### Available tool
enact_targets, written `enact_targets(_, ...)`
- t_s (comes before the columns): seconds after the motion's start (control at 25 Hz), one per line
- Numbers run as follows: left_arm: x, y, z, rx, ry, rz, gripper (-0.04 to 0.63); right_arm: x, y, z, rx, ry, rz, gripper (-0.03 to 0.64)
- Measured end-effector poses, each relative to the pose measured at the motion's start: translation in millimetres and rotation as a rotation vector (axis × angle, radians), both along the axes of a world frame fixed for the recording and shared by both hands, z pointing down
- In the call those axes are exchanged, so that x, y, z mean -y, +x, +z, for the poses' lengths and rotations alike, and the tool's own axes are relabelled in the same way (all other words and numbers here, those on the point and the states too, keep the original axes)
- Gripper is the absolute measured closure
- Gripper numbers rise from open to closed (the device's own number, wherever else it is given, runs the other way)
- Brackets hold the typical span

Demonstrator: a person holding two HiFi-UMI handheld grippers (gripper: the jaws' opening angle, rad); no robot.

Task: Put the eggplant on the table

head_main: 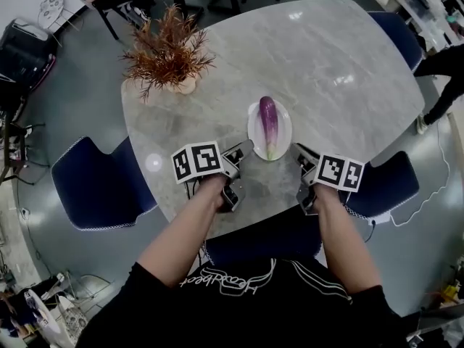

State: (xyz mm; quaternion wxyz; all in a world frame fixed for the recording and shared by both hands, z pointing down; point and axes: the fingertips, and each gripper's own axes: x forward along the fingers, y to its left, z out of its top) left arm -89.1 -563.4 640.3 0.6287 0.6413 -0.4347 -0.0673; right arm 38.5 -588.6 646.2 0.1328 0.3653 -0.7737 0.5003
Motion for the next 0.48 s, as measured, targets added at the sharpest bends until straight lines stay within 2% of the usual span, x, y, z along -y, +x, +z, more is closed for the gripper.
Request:
enact_targets(0.12,-10.3,7.2,-16.7,0.004,0.046,0.015,0.480,-16.5,-4.5,-16.5,0.038,0.019,-0.059,0.568)
enact_targets(0.36,-48.6,14.4,-58.5,0.046,0.144,0.036,0.482,-61.5,-4.4,-54.1,0.017,0.073,-0.135,0.568)
enact_targets(0.44,-60.0,13.3,-76.0,0.114,0.199,0.031,0.498,-73.6,-3.9,-75.1,0.055,0.106,-0.146,0.568)
enact_targets(0.48,-66.1,11.8,-84.2,0.163,0.225,0.028,0.538,-79.7,-3.7,-85.7,0.071,0.125,-0.153,0.568)
